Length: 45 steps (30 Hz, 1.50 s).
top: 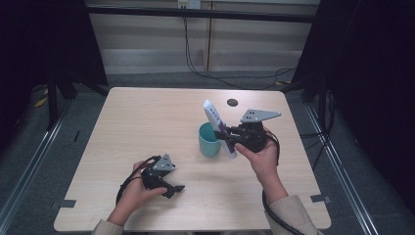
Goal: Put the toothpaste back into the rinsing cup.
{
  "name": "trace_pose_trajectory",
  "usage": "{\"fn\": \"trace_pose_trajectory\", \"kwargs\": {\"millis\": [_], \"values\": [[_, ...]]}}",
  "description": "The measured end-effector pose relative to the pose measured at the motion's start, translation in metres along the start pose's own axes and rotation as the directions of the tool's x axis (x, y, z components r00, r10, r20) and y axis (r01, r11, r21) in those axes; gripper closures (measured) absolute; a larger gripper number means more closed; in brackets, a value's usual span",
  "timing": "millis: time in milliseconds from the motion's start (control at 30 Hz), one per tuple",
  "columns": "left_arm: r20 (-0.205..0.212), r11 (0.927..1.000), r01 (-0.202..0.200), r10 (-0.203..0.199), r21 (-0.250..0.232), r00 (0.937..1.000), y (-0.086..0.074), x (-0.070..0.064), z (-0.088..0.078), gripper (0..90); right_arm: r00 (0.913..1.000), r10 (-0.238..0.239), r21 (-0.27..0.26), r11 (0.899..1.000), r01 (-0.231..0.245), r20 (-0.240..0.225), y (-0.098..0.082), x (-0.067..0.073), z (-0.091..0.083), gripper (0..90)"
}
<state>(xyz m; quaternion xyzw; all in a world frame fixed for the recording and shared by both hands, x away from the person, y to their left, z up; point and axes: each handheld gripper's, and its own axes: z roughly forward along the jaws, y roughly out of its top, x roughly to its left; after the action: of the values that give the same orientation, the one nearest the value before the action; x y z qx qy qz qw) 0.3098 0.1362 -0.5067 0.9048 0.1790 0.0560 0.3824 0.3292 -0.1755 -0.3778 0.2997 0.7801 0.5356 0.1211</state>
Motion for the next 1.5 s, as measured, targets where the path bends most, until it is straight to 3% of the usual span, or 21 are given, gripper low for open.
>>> {"fn": "trace_pose_trajectory", "kwargs": {"millis": [200,567,933,1500], "values": [[0.0,0.9995,0.004,-0.004,-0.032,1.0,-0.004,0.0,0.0,14.6,1.0,0.005,-0.022,1.0,-0.005,0.005,0.006,-0.002,0.005,74.5],[0.0,0.9993,0.006,-0.006,-0.036,1.0,-0.004,-0.001,0.0,14.5,0.9994,0.02,-0.065,0.998,-0.018,0.028,0.015,-0.008,0.013,74.6],[-0.001,0.9993,0.004,-0.004,-0.037,1.0,-0.004,-0.001,0.0,14.5,0.9964,0.027,-0.109,0.994,-0.018,0.08,0.022,-0.015,0.019,74.6],[-0.003,0.9994,0.001,-0.002,-0.034,1.0,-0.004,-0.001,0.0,14.5,0.9931,0.039,-0.158,0.987,-0.021,0.111,0.032,-0.025,0.041,74.6]]}}
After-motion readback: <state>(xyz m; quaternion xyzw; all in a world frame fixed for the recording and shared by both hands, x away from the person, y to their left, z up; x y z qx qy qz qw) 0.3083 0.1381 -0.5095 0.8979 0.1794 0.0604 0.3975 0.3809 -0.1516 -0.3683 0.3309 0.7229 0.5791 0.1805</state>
